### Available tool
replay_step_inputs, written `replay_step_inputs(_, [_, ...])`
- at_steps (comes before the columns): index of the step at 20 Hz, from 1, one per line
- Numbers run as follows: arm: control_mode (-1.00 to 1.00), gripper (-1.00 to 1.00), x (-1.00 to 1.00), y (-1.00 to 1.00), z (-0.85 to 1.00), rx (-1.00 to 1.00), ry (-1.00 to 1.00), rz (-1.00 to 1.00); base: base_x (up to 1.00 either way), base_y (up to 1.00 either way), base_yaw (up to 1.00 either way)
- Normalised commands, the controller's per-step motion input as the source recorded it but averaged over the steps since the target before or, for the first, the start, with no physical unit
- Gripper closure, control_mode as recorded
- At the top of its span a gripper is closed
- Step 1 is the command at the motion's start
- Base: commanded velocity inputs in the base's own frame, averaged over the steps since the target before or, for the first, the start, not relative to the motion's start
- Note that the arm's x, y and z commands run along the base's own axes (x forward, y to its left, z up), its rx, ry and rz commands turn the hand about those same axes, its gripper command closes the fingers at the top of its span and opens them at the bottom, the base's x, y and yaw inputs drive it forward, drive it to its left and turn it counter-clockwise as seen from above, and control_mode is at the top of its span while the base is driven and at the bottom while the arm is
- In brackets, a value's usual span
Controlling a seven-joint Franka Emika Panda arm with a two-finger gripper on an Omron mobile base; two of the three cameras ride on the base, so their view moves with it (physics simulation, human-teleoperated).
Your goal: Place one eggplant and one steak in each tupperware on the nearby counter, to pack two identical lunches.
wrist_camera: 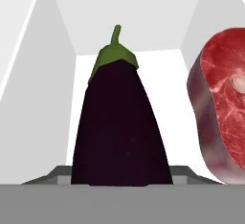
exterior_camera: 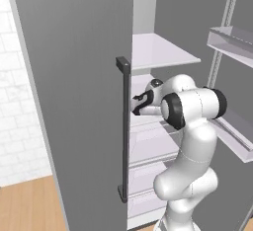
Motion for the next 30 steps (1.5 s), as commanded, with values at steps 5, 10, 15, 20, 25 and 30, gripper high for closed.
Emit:
replay_step_inputs(5, [-1.00,1.00,-0.03,0.00,-0.11,0.00,0.00,0.00,0.00,0.00,0.00])
replay_step_inputs(10, [-1.00,1.00,-0.87,-0.20,0.20,0.00,-0.04,-0.07,0.00,0.00,0.00])
replay_step_inputs(15, [-1.00,1.00,-1.00,-0.24,0.81,0.01,-0.07,-0.08,0.00,0.00,0.00])
replay_step_inputs(20, [-1.00,1.00,-1.00,0.00,1.00,0.00,-0.05,0.00,0.00,0.00,0.00])
replay_step_inputs(25, [-1.00,1.00,-1.00,0.07,0.76,0.00,0.01,0.00,0.00,0.00,0.00])
replay_step_inputs(30, [-1.00,1.00,-1.00,0.02,0.03,0.00,0.07,-0.04,0.00,0.00,0.00])
